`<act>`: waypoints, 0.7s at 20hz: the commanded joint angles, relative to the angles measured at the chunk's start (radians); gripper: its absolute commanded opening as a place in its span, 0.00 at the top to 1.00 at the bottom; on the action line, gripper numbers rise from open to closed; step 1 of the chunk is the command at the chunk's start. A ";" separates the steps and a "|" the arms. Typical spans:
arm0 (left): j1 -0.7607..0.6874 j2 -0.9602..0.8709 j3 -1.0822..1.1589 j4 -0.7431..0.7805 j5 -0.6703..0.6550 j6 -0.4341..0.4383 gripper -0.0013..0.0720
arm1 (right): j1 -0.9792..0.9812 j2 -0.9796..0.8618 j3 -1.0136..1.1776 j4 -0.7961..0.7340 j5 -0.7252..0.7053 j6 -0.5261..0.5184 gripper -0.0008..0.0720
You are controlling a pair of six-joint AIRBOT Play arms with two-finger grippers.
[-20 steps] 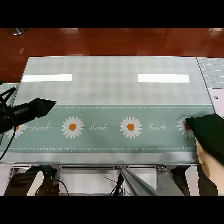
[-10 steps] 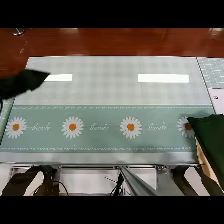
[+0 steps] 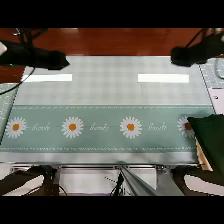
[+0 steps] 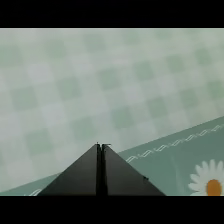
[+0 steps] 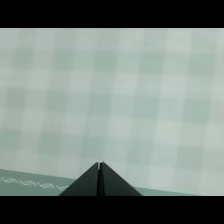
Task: Fold the shirts.
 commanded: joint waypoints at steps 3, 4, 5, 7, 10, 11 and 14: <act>-0.005 -0.064 -0.051 0.146 -0.030 -0.071 0.95 | 0.061 -0.148 -0.062 -0.178 0.008 0.070 0.95; 0.000 -0.064 -0.051 0.146 -0.030 -0.072 0.95 | 0.062 -0.148 -0.062 -0.190 0.010 0.070 0.95; 0.003 -0.064 -0.052 0.146 -0.031 -0.072 0.95 | 0.062 -0.146 -0.062 -0.201 0.022 0.070 0.95; 0.005 -0.066 -0.052 0.145 -0.028 -0.072 0.95 | 0.062 -0.146 -0.062 -0.197 0.041 0.070 0.95; 0.005 -0.070 -0.052 0.145 -0.028 -0.072 0.95 | 0.062 -0.146 -0.062 -0.202 0.038 0.070 0.95; 0.005 -0.072 -0.052 0.145 -0.028 -0.072 0.95 | 0.062 -0.146 -0.062 -0.203 0.039 0.070 0.95; 0.005 -0.074 -0.052 0.145 -0.028 -0.072 0.95 | 0.062 -0.146 -0.062 -0.203 0.039 0.070 0.95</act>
